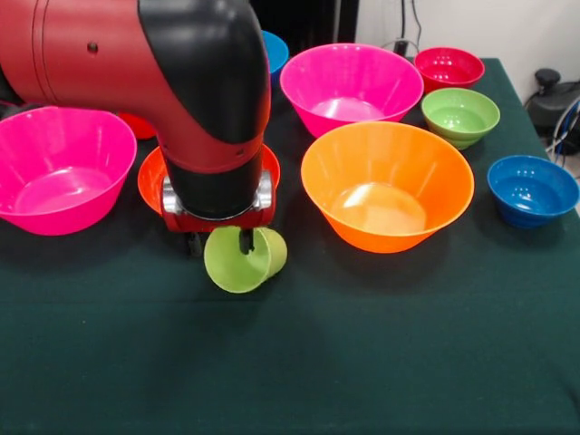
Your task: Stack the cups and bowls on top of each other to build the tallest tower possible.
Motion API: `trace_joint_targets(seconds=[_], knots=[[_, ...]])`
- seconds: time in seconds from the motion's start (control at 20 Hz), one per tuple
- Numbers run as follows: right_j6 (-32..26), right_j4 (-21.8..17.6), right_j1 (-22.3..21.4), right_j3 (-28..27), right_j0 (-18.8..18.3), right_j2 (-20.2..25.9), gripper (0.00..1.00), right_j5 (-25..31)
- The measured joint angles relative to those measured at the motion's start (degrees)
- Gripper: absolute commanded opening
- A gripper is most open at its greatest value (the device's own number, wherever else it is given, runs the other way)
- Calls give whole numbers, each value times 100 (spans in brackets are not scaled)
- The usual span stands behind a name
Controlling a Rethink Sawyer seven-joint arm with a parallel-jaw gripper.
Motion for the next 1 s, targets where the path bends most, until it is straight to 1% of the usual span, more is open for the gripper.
trace_joint_targets(seconds=[0.25,0.45,0.7,1.0], knots=[[0,25,-167,94,4,-1,100,0],[0,122,-238,153,4,-2,100,0],[0,289,-228,285,5,-2,100,-1],[0,363,-163,351,6,-2,100,24]])
